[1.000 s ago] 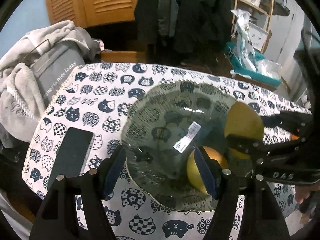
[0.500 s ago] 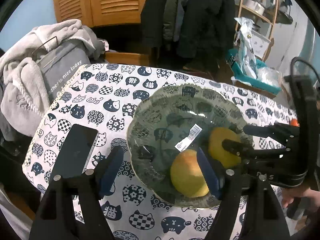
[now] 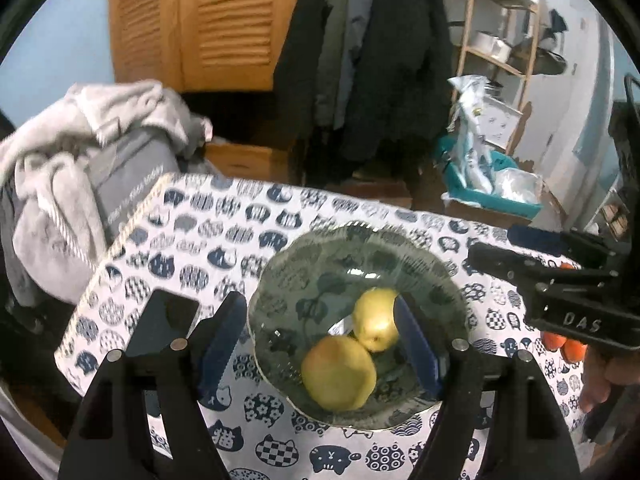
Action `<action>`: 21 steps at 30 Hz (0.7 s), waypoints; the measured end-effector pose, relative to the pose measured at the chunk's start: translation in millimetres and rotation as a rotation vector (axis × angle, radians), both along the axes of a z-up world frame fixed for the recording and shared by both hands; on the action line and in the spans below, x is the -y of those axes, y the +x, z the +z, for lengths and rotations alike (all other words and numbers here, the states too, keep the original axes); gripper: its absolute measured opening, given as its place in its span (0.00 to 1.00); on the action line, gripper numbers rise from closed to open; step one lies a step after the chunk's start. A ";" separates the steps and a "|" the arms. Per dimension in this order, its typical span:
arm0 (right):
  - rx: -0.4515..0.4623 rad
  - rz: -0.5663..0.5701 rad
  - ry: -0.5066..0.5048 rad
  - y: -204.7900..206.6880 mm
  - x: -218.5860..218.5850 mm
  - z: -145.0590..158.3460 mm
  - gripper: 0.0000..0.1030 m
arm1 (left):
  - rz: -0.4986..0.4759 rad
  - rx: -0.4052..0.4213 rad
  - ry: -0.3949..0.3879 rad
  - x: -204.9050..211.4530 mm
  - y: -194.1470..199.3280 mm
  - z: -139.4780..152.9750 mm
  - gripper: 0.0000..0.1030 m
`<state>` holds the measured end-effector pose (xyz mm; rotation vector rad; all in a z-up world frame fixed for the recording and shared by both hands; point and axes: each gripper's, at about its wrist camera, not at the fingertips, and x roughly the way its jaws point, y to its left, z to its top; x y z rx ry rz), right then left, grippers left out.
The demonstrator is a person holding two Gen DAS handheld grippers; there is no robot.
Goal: Organize fruits
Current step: 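Lower both pears into the glass bowl and open both grippers, then withdraw both grippers from the bowl back toward the fruit pile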
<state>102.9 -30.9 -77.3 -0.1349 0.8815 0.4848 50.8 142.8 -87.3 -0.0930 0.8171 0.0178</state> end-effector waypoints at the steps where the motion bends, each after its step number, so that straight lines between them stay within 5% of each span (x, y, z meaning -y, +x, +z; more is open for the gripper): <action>1: 0.009 -0.006 0.001 -1.9 3.0 4.8 0.65 | -0.012 0.013 0.015 5.0 -1.4 5.8 0.75; 21: 0.116 -0.152 0.037 -44.3 91.1 77.2 0.65 | -0.131 0.095 0.009 66.0 -19.7 57.7 0.75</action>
